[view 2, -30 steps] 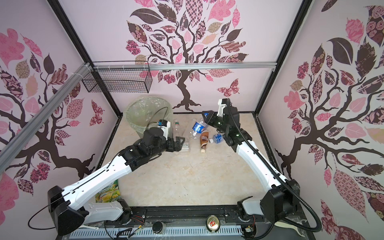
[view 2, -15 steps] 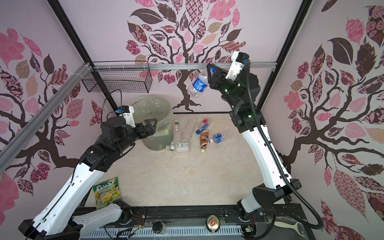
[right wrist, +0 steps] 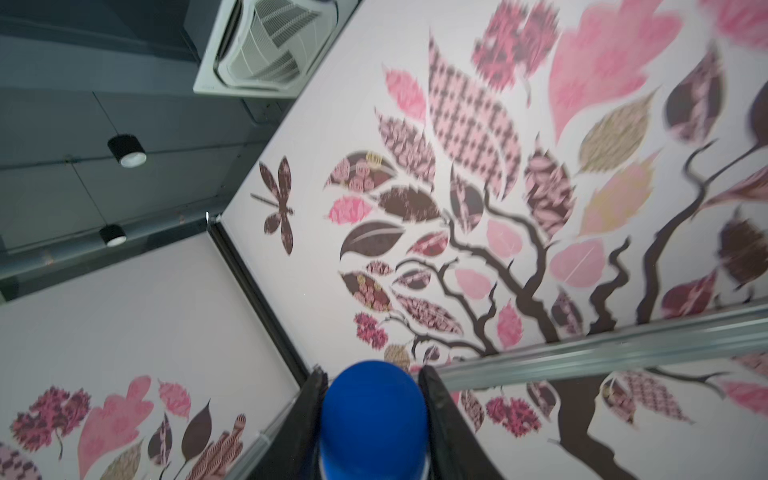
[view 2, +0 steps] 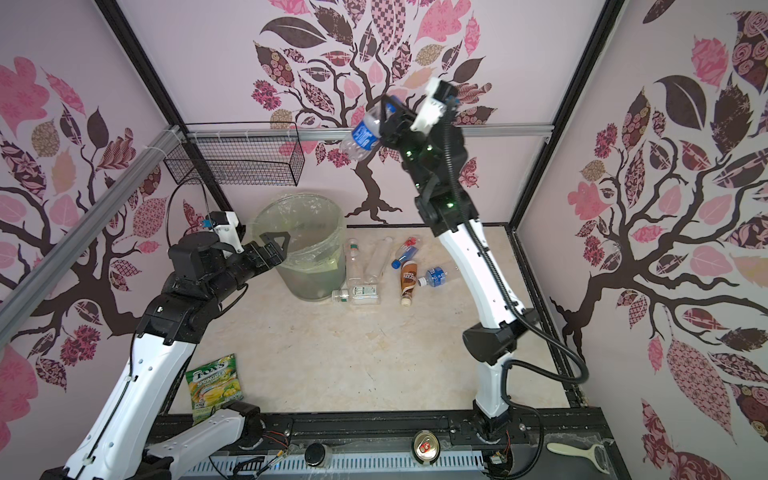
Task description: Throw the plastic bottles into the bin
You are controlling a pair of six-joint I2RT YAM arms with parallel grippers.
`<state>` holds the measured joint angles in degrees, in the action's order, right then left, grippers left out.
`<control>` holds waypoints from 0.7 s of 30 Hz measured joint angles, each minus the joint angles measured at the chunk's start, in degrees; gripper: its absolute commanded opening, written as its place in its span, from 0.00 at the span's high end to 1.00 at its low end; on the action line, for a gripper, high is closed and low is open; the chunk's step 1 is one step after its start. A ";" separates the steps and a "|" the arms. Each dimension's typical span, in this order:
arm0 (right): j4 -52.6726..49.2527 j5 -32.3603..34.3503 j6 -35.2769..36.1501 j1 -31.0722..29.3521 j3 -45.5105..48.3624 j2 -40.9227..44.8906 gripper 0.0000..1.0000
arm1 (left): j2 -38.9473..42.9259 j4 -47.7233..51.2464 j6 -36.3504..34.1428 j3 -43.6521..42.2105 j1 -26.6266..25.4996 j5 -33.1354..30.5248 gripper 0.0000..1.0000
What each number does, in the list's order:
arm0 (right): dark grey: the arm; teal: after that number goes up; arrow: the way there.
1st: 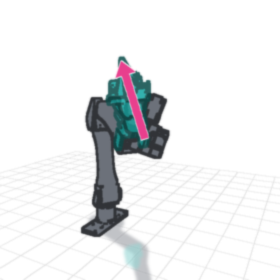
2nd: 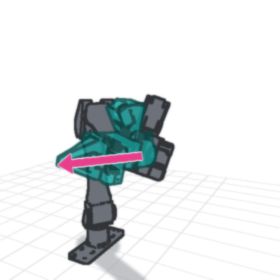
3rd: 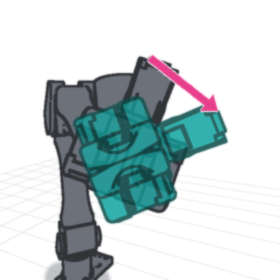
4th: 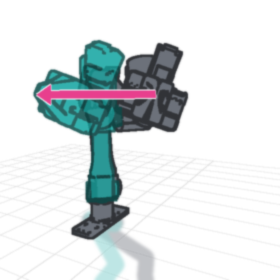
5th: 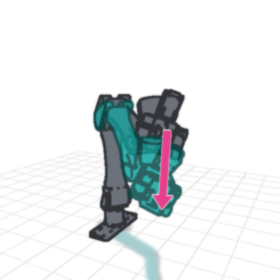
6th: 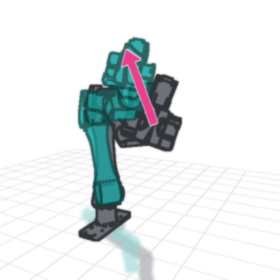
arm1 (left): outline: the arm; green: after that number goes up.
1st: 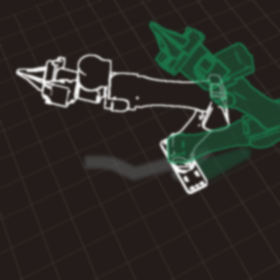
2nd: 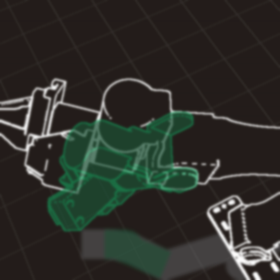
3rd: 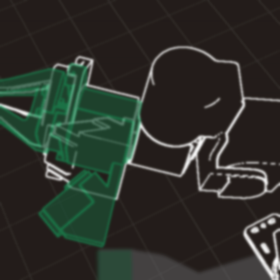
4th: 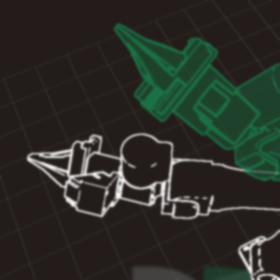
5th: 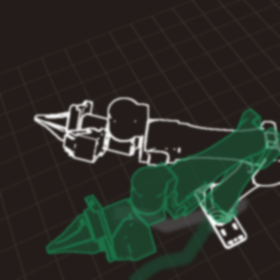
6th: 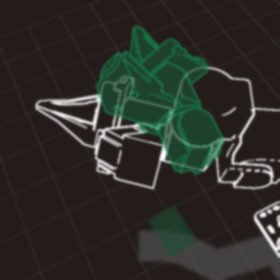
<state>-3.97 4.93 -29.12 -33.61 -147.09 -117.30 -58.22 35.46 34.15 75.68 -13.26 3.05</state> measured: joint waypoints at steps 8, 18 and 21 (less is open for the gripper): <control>-11.61 -2.60 1.33 -7.78 -1.09 -15.65 0.16 | 0.33 1.25 0.31 -1.97 3.82 4.20 0.02; -10.01 -0.66 2.62 -6.40 0.79 -11.65 0.00 | 1.73 2.08 0.35 -4.13 3.91 6.58 0.02; -10.56 -0.37 3.08 -6.16 0.79 -8.98 0.00 | 2.73 2.45 0.35 -5.35 3.91 7.30 0.02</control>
<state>-14.52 4.56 -26.04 -39.77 -146.30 -126.28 -55.48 37.91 34.50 70.32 -9.34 10.35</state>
